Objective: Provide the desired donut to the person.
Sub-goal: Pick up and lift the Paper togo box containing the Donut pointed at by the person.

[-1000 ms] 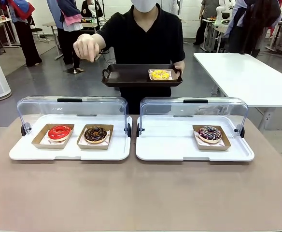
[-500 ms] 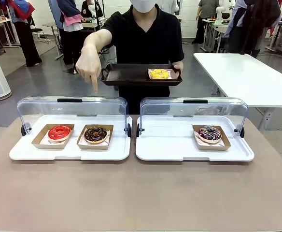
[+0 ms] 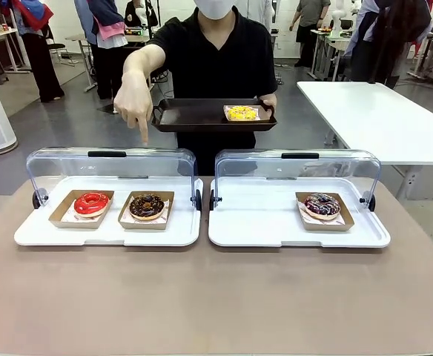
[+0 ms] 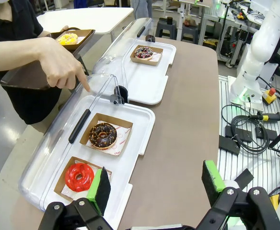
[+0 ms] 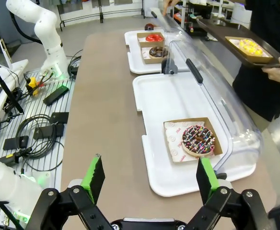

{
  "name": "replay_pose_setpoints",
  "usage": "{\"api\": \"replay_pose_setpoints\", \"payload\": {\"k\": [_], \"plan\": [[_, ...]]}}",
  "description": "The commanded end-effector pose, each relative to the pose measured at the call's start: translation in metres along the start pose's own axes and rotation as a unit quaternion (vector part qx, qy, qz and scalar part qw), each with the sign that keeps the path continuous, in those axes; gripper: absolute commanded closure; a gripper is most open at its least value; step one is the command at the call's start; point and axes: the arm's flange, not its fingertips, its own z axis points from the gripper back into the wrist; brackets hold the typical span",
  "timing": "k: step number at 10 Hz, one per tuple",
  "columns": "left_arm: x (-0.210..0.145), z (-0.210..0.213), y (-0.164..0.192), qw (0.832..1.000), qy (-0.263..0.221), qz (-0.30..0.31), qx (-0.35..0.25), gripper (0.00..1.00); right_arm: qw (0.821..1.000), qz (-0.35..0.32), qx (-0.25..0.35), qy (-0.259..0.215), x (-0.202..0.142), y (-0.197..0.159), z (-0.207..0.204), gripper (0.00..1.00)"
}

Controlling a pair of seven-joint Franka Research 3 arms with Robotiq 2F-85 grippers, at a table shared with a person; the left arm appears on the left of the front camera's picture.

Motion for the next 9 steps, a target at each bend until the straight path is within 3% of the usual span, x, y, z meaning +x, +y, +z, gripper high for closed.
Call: {"api": "replay_pose_setpoints", "payload": {"k": [1, 3, 4, 5, 7, 9], "plan": [[0.000, 0.000, 0.000, 1.000, 0.000, 0.000, 0.000, 0.00, 1.000, 0.001, 0.003, -0.005, 0.001, -0.001, 0.002, 0.00], [0.040, -0.025, -0.007, 0.994, 0.080, -0.066, -0.025, 0.00, 1.000, 0.001, 0.003, -0.005, 0.001, -0.001, 0.002, 0.00], [0.055, -0.046, -0.015, 0.984, 0.140, -0.109, -0.035, 0.00, 1.000, 0.001, 0.003, -0.005, 0.001, -0.001, 0.002, 0.00], [0.064, -0.075, -0.023, 0.962, 0.224, -0.153, -0.034, 0.00, 1.000, 0.001, 0.003, -0.005, 0.001, -0.001, 0.002, 0.00], [0.061, -0.145, -0.032, 0.893, 0.392, -0.218, -0.049, 0.00, 1.000, 0.001, 0.003, -0.005, 0.001, -0.001, 0.002, 0.00], [0.047, -0.199, -0.037, 0.851, 0.462, -0.247, -0.032, 0.00, 1.000, 0.001, 0.003, -0.005, 0.001, -0.001, 0.002, 0.00]]}}
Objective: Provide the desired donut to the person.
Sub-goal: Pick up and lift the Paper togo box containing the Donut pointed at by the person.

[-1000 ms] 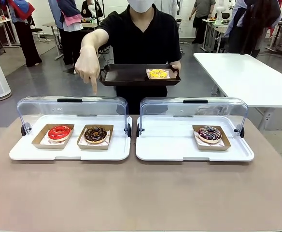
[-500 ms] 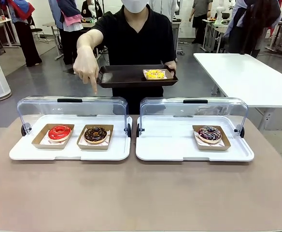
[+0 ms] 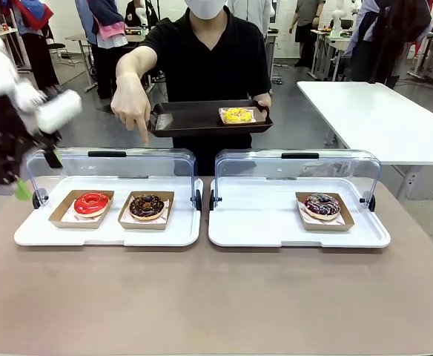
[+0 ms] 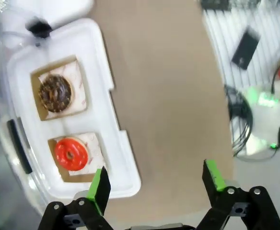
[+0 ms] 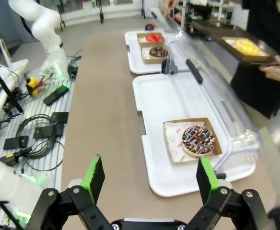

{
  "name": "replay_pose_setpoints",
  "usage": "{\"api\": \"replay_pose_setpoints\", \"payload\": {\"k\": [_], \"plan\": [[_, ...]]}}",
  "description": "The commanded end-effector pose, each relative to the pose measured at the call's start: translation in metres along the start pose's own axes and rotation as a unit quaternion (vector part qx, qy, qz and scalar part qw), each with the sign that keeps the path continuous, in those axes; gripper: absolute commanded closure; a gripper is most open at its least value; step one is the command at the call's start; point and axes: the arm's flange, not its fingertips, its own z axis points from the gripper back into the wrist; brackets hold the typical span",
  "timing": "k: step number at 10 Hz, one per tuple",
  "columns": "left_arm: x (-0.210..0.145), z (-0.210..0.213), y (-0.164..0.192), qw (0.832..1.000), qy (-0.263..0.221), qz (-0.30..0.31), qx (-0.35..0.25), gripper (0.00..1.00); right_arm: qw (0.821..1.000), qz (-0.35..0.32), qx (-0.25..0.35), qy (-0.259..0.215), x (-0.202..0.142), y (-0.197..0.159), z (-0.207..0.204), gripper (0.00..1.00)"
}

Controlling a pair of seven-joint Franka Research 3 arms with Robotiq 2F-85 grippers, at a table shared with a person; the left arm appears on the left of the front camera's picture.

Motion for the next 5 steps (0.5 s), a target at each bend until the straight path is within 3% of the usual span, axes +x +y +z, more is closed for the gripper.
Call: {"api": "replay_pose_setpoints", "payload": {"k": [1, 3, 5], "plan": [[0.010, -0.041, 0.010, 0.997, 0.070, 0.005, 0.021, 0.00, 1.000, 0.000, 0.003, -0.005, -0.001, -0.001, 0.000, 0.00], [0.026, -0.079, 0.029, 0.994, 0.100, -0.001, 0.032, 0.00, 1.000, 0.000, 0.003, -0.005, -0.001, -0.001, 0.000, 0.00], [0.033, -0.098, 0.046, 0.995, 0.090, 0.010, 0.046, 0.00, 1.000, 0.000, 0.003, -0.005, -0.001, -0.001, 0.000, 0.00]]}}
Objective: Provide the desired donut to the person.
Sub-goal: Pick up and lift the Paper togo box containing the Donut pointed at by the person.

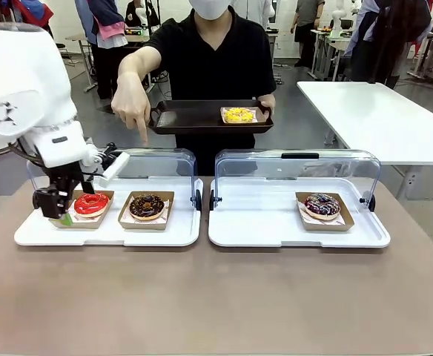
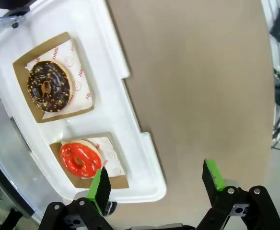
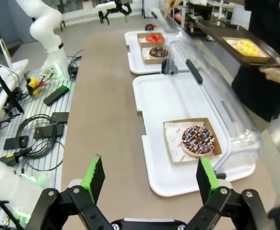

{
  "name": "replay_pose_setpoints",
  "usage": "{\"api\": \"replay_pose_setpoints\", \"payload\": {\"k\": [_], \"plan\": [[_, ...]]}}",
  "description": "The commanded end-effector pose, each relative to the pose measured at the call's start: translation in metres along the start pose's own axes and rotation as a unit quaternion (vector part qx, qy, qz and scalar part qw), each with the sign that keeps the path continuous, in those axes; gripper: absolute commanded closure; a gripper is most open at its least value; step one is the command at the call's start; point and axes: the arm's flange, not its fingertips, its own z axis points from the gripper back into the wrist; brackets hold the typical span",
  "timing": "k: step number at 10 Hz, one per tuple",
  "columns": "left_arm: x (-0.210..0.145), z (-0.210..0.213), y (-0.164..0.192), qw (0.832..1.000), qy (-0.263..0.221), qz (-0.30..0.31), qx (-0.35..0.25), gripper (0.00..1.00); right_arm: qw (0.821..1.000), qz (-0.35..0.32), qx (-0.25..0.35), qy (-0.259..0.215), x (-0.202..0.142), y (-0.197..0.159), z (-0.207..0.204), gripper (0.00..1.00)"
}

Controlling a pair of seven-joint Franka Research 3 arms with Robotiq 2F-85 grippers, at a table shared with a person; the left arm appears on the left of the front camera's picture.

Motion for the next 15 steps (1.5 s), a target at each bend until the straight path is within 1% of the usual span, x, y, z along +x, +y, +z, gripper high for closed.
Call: {"api": "replay_pose_setpoints", "payload": {"k": [1, 2, 3, 4, 5, 14, 15], "plan": [[0.001, -0.008, 0.018, 1.000, -0.018, 0.013, 0.011, 0.00, 1.000, 0.000, 0.003, -0.005, -0.001, -0.001, 0.000, 0.00], [-0.003, -0.014, 0.029, 0.998, -0.058, 0.011, -0.012, 0.00, 1.000, 0.000, 0.003, -0.005, -0.001, -0.001, 0.000, 0.00], [-0.008, -0.017, 0.033, 0.997, -0.077, 0.006, -0.016, 0.00, 1.000, 0.000, 0.003, -0.005, -0.001, -0.001, 0.000, 0.00], [-0.014, -0.016, 0.036, 0.995, -0.097, 0.016, -0.023, 0.00, 1.000, 0.000, 0.003, -0.005, -0.001, -0.001, 0.000, 0.00], [-0.004, -0.019, 0.025, 0.999, -0.039, 0.015, -0.008, 0.00, 1.000, 0.000, 0.003, -0.005, -0.001, -0.001, 0.000, 0.00], [-0.004, -0.019, 0.025, 0.999, -0.039, 0.015, -0.008, 0.00, 1.000, 0.000, 0.003, -0.005, -0.001, -0.001, 0.000, 0.00], [-0.005, -0.020, 0.030, 0.999, -0.051, 0.008, -0.011, 0.00, 1.000, 0.000, 0.003, -0.005, -0.001, -0.001, 0.000, 0.00]]}}
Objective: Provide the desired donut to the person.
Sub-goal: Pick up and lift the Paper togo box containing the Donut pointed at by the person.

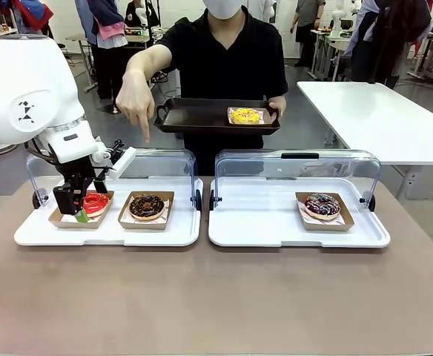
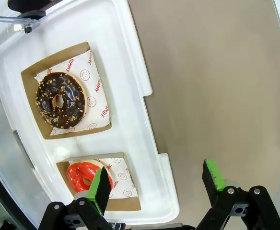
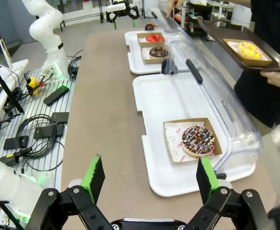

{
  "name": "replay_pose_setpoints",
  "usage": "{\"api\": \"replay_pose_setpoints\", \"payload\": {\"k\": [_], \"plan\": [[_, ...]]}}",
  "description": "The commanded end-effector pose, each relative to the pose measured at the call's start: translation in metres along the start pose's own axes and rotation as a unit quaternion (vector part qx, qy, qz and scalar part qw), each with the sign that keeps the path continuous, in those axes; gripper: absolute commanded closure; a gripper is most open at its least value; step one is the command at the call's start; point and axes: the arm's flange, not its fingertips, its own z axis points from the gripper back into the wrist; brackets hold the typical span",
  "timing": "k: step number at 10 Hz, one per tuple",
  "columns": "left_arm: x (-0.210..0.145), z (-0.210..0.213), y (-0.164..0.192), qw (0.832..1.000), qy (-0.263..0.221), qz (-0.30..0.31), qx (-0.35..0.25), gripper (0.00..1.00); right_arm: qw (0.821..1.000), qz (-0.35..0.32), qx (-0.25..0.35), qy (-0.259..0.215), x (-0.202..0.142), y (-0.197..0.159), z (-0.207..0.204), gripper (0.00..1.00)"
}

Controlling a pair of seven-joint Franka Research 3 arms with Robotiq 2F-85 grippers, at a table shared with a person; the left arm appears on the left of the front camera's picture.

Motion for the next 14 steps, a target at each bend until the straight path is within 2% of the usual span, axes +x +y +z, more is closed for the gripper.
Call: {"api": "replay_pose_setpoints", "payload": {"k": [1, 7, 14], "plan": [[0.002, -0.010, 0.014, 1.000, -0.006, -0.014, -0.011, 0.00, 1.000, 0.000, 0.003, -0.005, -0.001, -0.001, 0.000, 0.00], [0.013, -0.070, 0.049, 0.998, -0.026, -0.017, -0.056, 0.00, 1.000, 0.000, 0.003, -0.005, -0.001, -0.001, 0.000, 0.00], [0.014, -0.102, 0.070, 0.996, -0.023, 0.000, -0.087, 0.00, 1.000, 0.000, 0.003, -0.005, -0.001, -0.001, 0.000, 0.00]]}}
